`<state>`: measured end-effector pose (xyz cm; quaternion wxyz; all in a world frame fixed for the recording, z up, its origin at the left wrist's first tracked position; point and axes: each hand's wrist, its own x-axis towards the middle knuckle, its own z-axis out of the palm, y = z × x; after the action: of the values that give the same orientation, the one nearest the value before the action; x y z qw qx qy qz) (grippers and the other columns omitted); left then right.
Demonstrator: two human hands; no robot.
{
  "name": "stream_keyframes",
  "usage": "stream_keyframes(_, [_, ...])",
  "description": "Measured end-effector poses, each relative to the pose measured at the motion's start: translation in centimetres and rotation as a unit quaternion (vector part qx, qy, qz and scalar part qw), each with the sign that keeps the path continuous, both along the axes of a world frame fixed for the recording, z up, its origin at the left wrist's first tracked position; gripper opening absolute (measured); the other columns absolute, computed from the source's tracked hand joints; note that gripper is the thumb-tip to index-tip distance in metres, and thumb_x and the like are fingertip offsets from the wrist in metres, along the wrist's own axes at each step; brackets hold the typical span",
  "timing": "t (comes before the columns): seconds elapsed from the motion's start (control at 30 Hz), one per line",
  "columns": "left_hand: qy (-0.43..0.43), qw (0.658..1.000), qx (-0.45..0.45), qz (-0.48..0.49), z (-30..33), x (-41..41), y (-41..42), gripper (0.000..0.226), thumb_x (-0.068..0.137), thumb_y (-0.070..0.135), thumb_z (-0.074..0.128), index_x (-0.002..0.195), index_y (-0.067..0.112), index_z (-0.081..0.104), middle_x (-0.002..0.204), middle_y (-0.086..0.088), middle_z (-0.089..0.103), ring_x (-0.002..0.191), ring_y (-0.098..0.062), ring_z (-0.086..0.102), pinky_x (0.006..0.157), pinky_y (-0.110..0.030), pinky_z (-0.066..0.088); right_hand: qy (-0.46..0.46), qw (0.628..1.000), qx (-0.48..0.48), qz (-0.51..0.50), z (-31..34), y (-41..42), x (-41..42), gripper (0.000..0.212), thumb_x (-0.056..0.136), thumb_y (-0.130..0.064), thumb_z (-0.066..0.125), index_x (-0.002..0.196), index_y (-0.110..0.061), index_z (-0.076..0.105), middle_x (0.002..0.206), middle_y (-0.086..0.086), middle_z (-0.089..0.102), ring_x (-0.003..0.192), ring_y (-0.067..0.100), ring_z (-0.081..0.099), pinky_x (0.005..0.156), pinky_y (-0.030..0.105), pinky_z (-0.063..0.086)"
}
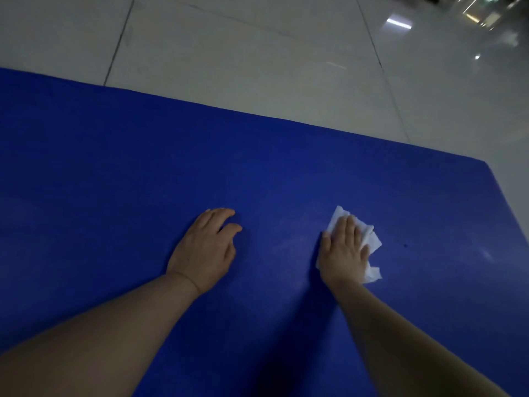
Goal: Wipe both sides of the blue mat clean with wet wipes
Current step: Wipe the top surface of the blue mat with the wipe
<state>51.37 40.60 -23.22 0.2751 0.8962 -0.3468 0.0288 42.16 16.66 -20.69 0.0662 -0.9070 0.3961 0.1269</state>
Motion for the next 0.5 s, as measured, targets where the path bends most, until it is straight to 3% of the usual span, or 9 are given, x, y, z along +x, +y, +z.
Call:
stream_keyframes(0.07, [-0.002,1.000,-0.006,0.003,0.0,0.0,0.0,0.029,0.075,0.000,0.072,0.103,0.006,0.070,0.122,-0.013,0.060,0.115,-0.026,0.049,0.105,-0.040,0.037,-0.006,0.999,-0.022,0.025,0.0,2.2,0.1,0.065,0.097,-0.047,0.004,0.152,-0.014,-0.003,0.161,0.003,-0.003,0.147,0.022,-0.001,0.118,0.049,0.006])
stream_keyframes(0.17, [0.001,1.000,-0.006,0.003,0.2,-0.1,-0.1,0.030,0.073,-0.001,0.073,0.103,0.005,0.070,0.121,-0.014,0.061,0.115,-0.024,0.045,0.103,-0.042,0.038,-0.073,0.969,-0.020,0.235,-0.5,8.5,-1.0,0.065,0.097,-0.046,0.007,0.149,-0.012,0.026,0.156,0.006,0.024,0.143,0.024,0.024,0.115,0.049,0.019])
stream_keyframes(0.23, [0.008,1.000,-0.002,0.005,0.3,-0.1,-0.1,0.030,0.074,-0.001,0.072,0.104,0.005,0.070,0.121,-0.014,0.060,0.115,-0.026,0.049,0.102,-0.042,0.040,-0.077,0.942,0.000,0.326,-0.7,9.1,-2.5,0.058,0.102,-0.044,0.010,0.147,-0.015,0.032,0.153,0.003,0.031,0.141,0.020,0.028,0.113,0.044,0.018])
stream_keyframes(0.33, [0.014,1.000,0.004,0.000,0.3,-0.1,-0.1,0.028,0.077,-0.001,0.070,0.104,0.005,0.069,0.122,-0.013,0.060,0.114,-0.030,0.053,0.102,-0.042,0.043,-0.081,0.973,-0.037,0.214,-1.0,3.9,-3.4,0.063,0.101,-0.045,0.006,0.149,-0.011,0.025,0.155,0.006,0.026,0.143,0.023,0.025,0.114,0.048,0.020])
stream_keyframes(0.43, [0.010,1.000,0.011,-0.001,0.2,-0.1,-0.1,0.027,0.078,0.000,0.069,0.104,0.005,0.069,0.122,-0.013,0.060,0.115,-0.032,0.055,0.101,-0.036,0.039,-0.012,0.999,-0.009,0.039,-0.7,0.2,-3.5,0.063,0.097,-0.046,0.003,0.152,-0.015,-0.001,0.161,0.001,-0.004,0.147,0.019,-0.005,0.119,0.046,0.002])
stream_keyframes(0.5, [0.015,1.000,0.012,0.001,0.2,-0.1,0.0,0.027,0.077,0.000,0.069,0.104,0.005,0.069,0.122,-0.013,0.060,0.115,-0.032,0.056,0.101,-0.038,0.040,-0.018,0.997,-0.020,0.068,-0.6,2.7,-3.0,0.072,0.092,-0.051,-0.007,0.153,-0.014,0.004,0.161,0.003,0.002,0.148,0.021,0.002,0.117,0.048,0.006])
